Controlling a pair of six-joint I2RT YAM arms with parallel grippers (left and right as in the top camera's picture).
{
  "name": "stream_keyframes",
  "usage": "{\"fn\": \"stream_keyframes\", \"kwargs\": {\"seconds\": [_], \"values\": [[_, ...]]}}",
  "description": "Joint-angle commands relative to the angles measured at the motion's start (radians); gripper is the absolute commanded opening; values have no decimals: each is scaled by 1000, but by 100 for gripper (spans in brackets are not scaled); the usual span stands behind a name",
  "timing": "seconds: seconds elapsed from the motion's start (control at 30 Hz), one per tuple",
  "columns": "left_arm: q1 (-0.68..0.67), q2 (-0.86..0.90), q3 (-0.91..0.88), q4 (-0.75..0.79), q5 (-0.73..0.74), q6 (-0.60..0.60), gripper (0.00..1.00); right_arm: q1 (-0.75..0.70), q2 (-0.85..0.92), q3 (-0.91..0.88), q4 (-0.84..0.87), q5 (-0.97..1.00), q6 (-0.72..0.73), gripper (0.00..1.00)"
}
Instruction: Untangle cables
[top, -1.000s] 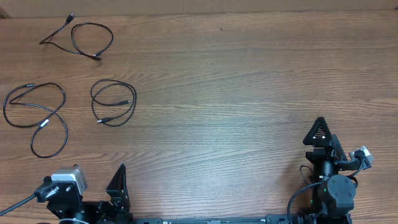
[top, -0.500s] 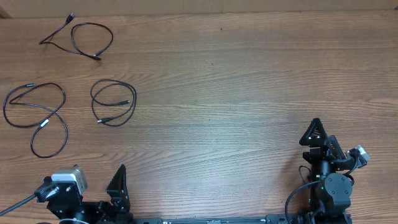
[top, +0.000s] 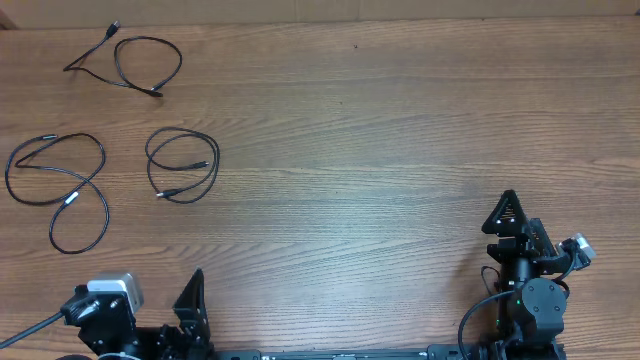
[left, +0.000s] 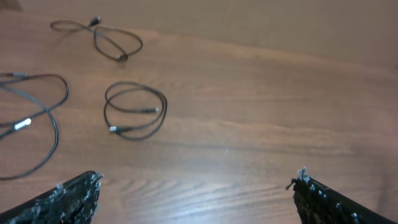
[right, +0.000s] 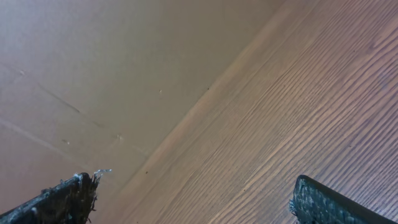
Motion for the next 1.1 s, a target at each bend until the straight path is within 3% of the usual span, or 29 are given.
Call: {"fn": "stream_keyframes", "kwargs": {"seconds": [0.0, 0.27, 0.47, 0.77, 1.07], "values": [[-8, -6, 1, -37, -7, -13, 100, -3, -6, -6, 7, 15, -14, 100], [-8, -6, 1, -166, -7, -13, 99, -3, -6, -6, 7, 14, -14, 100], [-8, -6, 1, -174, -7, -14, 100, -3, -10, -12, 23, -16, -19, 100], [-8, -6, 1, -175, -7, -14, 100, -4, -10, -37, 79, -333, -592, 100], [-8, -6, 1, -174, -7, -14, 100, -5, -10, -49, 112, -366, -774, 100]]}}
